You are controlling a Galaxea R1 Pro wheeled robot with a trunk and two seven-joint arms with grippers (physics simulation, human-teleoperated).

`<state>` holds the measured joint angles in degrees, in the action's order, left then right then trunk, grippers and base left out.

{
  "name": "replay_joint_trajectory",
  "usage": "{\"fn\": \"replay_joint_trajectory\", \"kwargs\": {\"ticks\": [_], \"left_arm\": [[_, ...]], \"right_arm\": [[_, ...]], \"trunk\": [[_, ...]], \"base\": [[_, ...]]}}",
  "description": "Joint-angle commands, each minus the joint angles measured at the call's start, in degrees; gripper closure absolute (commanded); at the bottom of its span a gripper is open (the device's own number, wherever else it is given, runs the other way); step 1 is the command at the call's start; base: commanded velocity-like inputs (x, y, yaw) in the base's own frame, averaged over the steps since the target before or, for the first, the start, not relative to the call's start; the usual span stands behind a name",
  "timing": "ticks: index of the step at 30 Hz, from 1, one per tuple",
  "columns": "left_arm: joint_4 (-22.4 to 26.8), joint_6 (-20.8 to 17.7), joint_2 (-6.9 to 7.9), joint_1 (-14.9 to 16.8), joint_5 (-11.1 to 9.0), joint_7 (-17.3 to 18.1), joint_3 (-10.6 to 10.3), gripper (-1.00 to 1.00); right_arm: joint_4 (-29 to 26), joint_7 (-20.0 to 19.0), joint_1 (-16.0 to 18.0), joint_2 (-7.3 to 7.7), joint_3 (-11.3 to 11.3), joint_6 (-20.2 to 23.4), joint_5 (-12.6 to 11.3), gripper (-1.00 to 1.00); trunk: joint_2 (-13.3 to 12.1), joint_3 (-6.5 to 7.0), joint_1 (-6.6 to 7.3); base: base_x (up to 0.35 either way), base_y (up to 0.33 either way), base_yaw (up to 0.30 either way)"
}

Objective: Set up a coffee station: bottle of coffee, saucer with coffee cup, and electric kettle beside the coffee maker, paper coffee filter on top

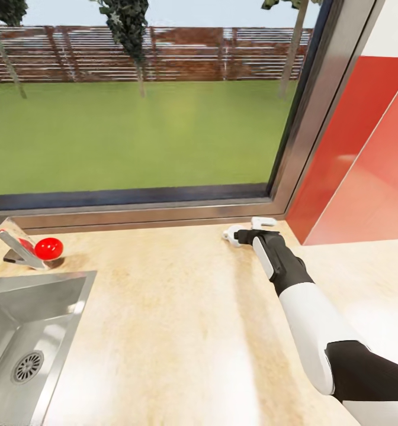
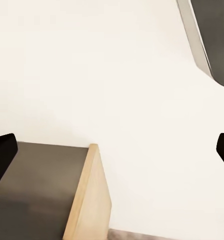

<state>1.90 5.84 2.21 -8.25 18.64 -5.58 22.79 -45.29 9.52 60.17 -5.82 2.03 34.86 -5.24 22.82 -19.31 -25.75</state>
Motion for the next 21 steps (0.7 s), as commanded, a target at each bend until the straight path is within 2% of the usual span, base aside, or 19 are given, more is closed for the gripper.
{"fn": "replay_joint_trajectory", "kwargs": {"ticks": [1,10,21], "left_arm": [[0.0,0.2,-0.01,0.0,0.6,-0.1,0.4,-1.0],[0.0,0.1,-0.01,0.0,0.6,-0.1,0.4,-1.0],[0.0,0.1,-0.01,0.0,0.6,-0.1,0.4,-1.0]], "right_arm": [[-0.1,0.5,0.0,0.02,0.2,0.2,-0.6,-1.0],[-0.1,0.5,0.0,0.02,0.2,0.2,-0.6,-1.0],[-0.1,0.4,0.0,0.1,0.2,0.2,-0.6,-1.0]], "trunk": [[0.1,-0.12,-0.03],[0.1,-0.57,-0.03],[0.1,-0.64,-0.03]], "base": [[0.0,0.0,0.077],[0.0,0.0,0.096],[0.0,0.0,0.012]]}}
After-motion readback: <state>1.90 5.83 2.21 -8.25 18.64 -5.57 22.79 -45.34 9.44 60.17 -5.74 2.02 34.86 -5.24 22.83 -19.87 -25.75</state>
